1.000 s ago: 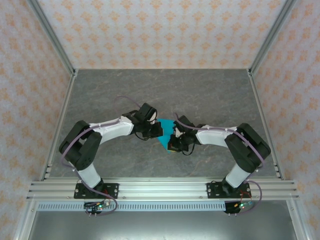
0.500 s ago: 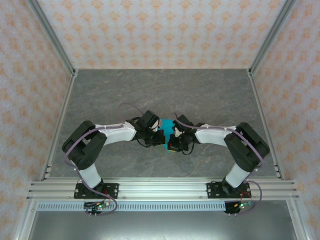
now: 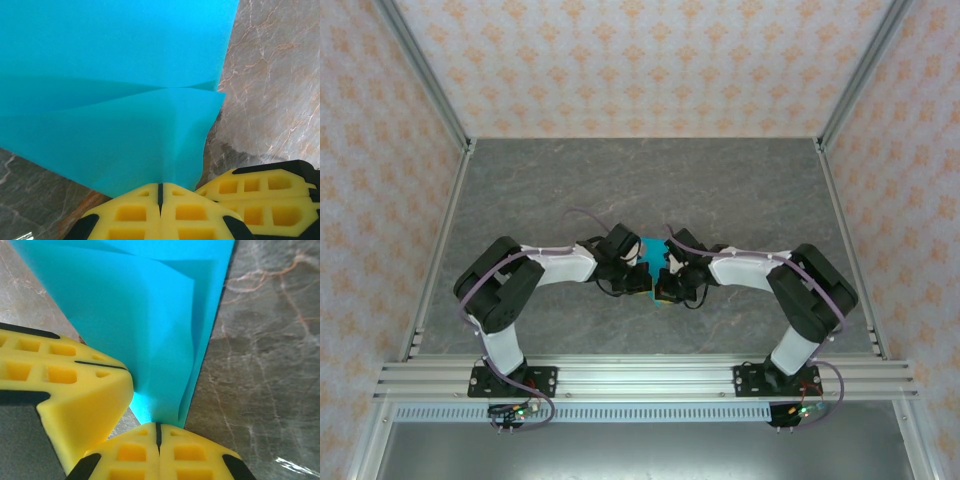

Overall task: Fold a paper plane with a square sheet of paper (fold left side to right side)
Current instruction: Third fold the triangle at the center of the table.

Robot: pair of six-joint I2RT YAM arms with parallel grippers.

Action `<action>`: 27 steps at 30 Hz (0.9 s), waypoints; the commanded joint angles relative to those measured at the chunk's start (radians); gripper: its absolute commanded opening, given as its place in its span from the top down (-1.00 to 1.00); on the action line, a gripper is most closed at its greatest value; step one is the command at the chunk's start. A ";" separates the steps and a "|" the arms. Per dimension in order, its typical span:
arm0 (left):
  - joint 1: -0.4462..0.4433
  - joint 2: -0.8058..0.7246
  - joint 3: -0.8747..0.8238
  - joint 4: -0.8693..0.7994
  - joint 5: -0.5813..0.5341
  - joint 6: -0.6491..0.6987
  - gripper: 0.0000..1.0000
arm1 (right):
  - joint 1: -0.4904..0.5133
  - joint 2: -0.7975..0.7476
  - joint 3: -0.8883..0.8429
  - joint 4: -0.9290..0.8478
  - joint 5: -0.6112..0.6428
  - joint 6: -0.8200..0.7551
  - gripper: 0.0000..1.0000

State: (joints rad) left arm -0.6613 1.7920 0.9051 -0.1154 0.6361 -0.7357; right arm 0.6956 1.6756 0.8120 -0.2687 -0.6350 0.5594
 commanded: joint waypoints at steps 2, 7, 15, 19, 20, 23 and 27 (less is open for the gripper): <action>0.005 0.029 -0.023 0.001 -0.082 0.020 1.00 | -0.002 0.081 -0.046 -0.146 0.212 -0.025 1.00; 0.034 0.032 -0.038 -0.004 -0.109 0.037 1.00 | -0.002 0.083 -0.050 -0.163 0.229 -0.032 1.00; 0.115 0.037 -0.049 0.007 -0.124 0.093 1.00 | -0.002 0.085 -0.056 -0.167 0.230 -0.033 1.00; 0.156 0.032 -0.040 0.005 -0.133 0.120 1.00 | -0.002 0.087 -0.057 -0.168 0.228 -0.034 1.00; 0.165 0.032 -0.030 -0.004 -0.137 0.127 1.00 | -0.002 0.089 -0.056 -0.168 0.226 -0.035 1.00; 0.189 0.043 0.002 -0.032 -0.150 0.157 1.00 | -0.002 0.089 -0.057 -0.170 0.225 -0.037 1.00; 0.223 0.062 0.024 -0.052 -0.162 0.179 1.00 | -0.002 0.086 -0.059 -0.172 0.228 -0.036 1.00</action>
State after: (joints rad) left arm -0.5076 1.8099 0.9134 -0.1204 0.6750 -0.6079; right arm 0.6956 1.6783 0.8158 -0.2798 -0.6285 0.5377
